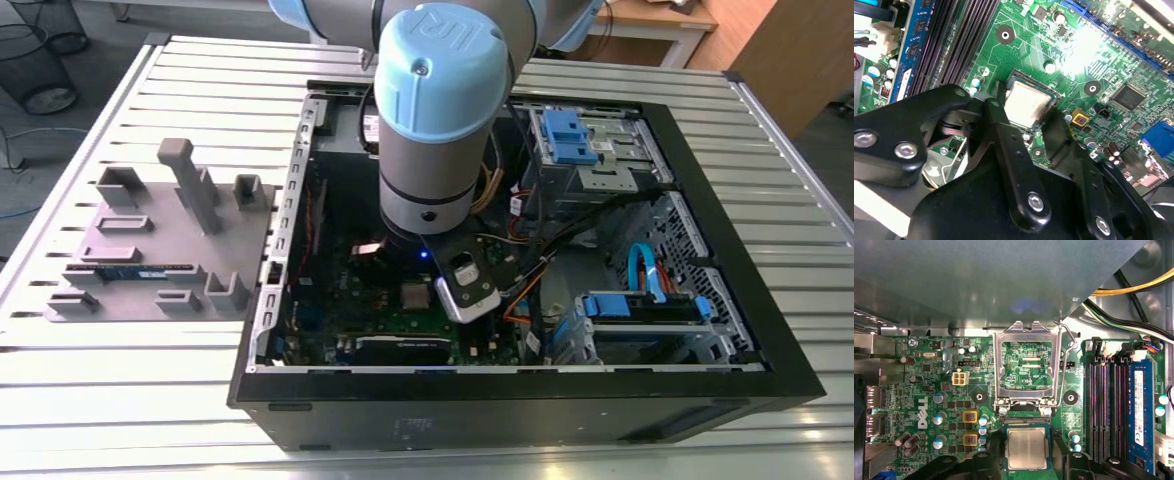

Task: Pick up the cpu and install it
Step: 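Place the cpu into insertion slot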

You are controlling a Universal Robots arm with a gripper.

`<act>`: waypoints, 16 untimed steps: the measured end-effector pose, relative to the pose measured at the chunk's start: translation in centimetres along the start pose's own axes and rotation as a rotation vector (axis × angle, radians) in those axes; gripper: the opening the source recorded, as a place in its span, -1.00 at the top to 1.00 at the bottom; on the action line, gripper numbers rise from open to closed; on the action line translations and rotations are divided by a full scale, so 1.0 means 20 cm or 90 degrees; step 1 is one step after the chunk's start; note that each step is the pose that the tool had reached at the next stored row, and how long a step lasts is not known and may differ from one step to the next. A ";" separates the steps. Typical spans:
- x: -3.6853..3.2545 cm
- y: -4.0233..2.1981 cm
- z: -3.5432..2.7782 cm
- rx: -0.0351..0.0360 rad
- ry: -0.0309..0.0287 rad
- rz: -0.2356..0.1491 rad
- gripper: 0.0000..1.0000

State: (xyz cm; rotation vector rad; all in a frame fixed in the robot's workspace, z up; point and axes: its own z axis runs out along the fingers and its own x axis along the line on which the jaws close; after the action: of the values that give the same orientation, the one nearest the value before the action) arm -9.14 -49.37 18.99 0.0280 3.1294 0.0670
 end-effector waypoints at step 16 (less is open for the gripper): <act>-0.015 0.000 -0.002 0.0000 -0.0002 0.010 -0.13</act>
State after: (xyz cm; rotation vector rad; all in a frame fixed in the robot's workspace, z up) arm -8.83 -49.37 19.03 0.0518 3.1292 0.0670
